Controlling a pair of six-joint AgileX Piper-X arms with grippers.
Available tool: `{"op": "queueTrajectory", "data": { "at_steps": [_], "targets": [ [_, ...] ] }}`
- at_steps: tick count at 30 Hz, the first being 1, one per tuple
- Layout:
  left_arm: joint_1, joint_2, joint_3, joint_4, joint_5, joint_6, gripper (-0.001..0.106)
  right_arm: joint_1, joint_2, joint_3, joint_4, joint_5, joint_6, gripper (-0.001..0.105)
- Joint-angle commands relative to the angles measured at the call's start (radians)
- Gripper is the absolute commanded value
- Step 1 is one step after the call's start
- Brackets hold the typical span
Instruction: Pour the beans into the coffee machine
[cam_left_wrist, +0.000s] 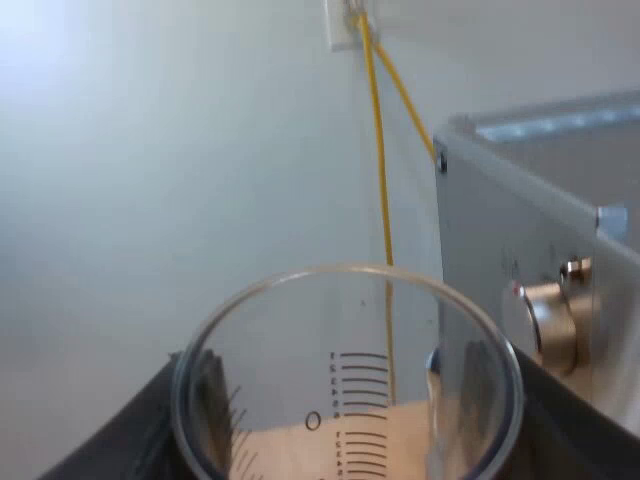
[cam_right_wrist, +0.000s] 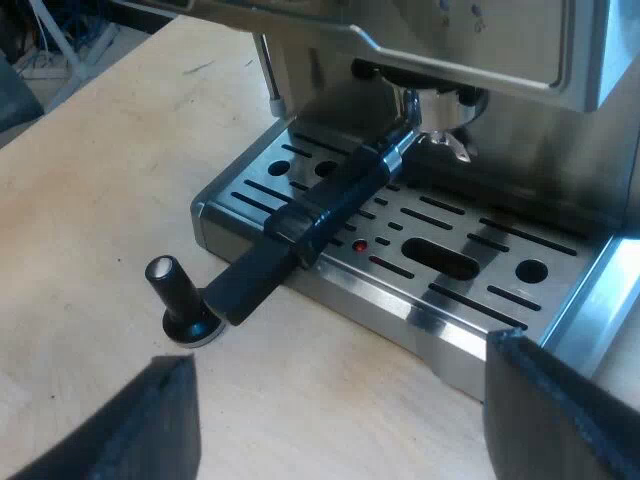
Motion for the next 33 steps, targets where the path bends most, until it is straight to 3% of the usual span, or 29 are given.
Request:
{"op": "queueTrajectory", "data": {
  "at_steps": [1,4,7,15,22,30,33],
  "targets": [
    [-0.005,-0.009,-0.071,0.086,-0.011,-0.01,0.033,0.001,-0.003,-0.012,-0.014,-0.015,-0.018,0.062],
    [-0.005,-0.009,-0.139,0.202,-0.011,0.013,0.033,0.001,-0.003,-0.012,-0.014,-0.015,-0.018,0.062],
    [-0.005,-0.009,-0.199,0.252,-0.011,0.044,0.033,0.001,-0.003,-0.012,-0.014,-0.015,-0.018,0.062],
    [-0.005,0.025,-0.342,0.38,-0.014,0.044,0.033,0.001,-0.003,-0.012,-0.094,-0.025,-0.018,0.062],
    [-0.005,0.127,-0.48,0.476,-0.008,0.044,0.033,0.001,-0.003,-0.012,-0.152,-0.025,0.04,0.062],
    [-0.005,0.257,-0.643,0.586,0.104,0.044,0.033,0.001,-0.003,-0.012,-0.217,-0.025,0.043,0.062],
    [-0.005,0.291,-0.685,0.614,0.111,0.044,0.033,0.001,-0.003,-0.012,-0.227,-0.025,0.043,0.062]
  ]
}}
